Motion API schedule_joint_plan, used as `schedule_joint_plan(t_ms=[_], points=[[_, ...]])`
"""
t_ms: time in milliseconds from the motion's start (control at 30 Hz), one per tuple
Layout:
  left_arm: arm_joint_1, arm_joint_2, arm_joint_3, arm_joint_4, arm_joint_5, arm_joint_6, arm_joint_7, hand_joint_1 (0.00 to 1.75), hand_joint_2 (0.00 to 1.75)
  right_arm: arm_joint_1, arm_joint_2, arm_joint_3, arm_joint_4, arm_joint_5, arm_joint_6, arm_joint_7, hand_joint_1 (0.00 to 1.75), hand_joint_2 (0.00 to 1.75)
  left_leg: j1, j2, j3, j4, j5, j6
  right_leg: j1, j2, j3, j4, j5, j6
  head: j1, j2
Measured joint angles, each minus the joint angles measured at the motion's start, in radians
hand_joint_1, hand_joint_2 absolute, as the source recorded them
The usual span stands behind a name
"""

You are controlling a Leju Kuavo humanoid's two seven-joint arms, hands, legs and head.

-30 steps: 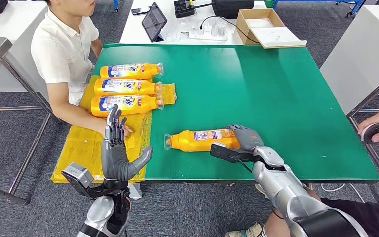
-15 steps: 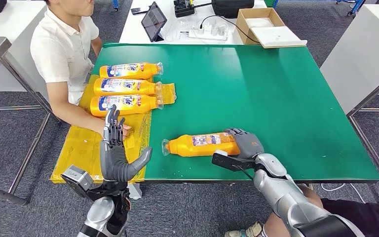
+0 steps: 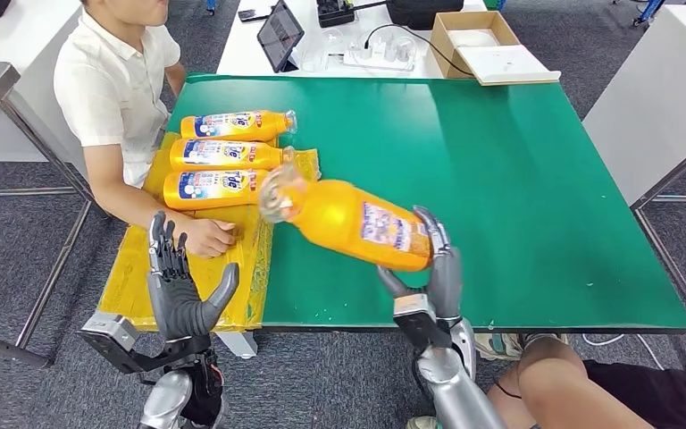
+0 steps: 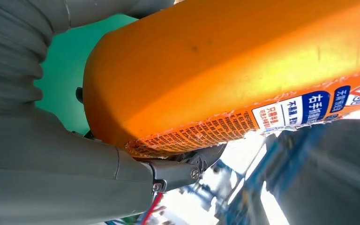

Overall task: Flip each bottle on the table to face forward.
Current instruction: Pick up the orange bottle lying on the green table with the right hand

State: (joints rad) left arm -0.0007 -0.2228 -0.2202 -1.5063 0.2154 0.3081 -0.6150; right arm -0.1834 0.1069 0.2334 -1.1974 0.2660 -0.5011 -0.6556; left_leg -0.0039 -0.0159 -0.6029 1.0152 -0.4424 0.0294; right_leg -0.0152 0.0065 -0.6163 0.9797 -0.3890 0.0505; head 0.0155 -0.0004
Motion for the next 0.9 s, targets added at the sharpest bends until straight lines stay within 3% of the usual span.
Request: schedule_joint_plan(t_ms=[200, 400, 500, 700, 900], points=[[0.024, 0.001, 0.002, -0.008, 0.01, -0.082, 0.006, 0.0, 1.75, 0.044, 0.017, -0.01, -0.182, -0.067, -0.059, -0.011, 1.75, 1.75, -0.001, 0.0, 0.0, 0.0, 0.0, 0.0, -0.001, 0.0, 0.0, 0.0, 0.0, 0.0, 0.0, 0.0], [0.033, 0.003, -0.005, -0.014, 0.0, -0.112, 0.01, 0.0, 1.75, 0.053, 0.018, -0.013, -0.246, -0.083, -0.054, -0.011, 1.75, 1.75, -0.001, 0.0, 0.001, 0.0, 0.0, 0.0, -0.001, 0.0, 0.0, 0.0, 0.0, 0.0, 0.0, 0.0], [0.035, 0.008, -0.015, -0.009, -0.029, -0.159, 0.018, 0.0, 1.75, 0.055, 0.017, -0.009, -0.245, -0.083, 0.029, -0.002, 1.75, 1.75, -0.001, 0.001, 0.0, 0.0, 0.0, 0.0, -0.001, 0.0, 0.0, 0.0, 0.0, 0.0, 0.0, 0.0], [0.043, 0.019, -0.059, 0.013, -0.154, -0.295, -0.047, 0.0, 1.75, 0.048, 0.016, 0.087, -0.092, 0.01, 0.332, 0.066, 1.75, 1.75, -0.001, 0.0, 0.0, 0.0, 0.0, -0.001, -0.001, 0.0, 0.0, 0.0, 0.0, 0.0, 0.0, 0.0], [0.041, 0.025, -0.099, 0.014, -0.165, -0.402, -0.051, 0.0, 1.75, 0.04, 0.04, 0.226, 0.054, 0.055, 0.382, 0.074, 1.75, 1.75, 0.0, 0.0, 0.0, 0.0, 0.0, -0.001, 0.0, 0.0, -0.001, 0.0, 0.0, 0.0, 0.0, 0.0]])
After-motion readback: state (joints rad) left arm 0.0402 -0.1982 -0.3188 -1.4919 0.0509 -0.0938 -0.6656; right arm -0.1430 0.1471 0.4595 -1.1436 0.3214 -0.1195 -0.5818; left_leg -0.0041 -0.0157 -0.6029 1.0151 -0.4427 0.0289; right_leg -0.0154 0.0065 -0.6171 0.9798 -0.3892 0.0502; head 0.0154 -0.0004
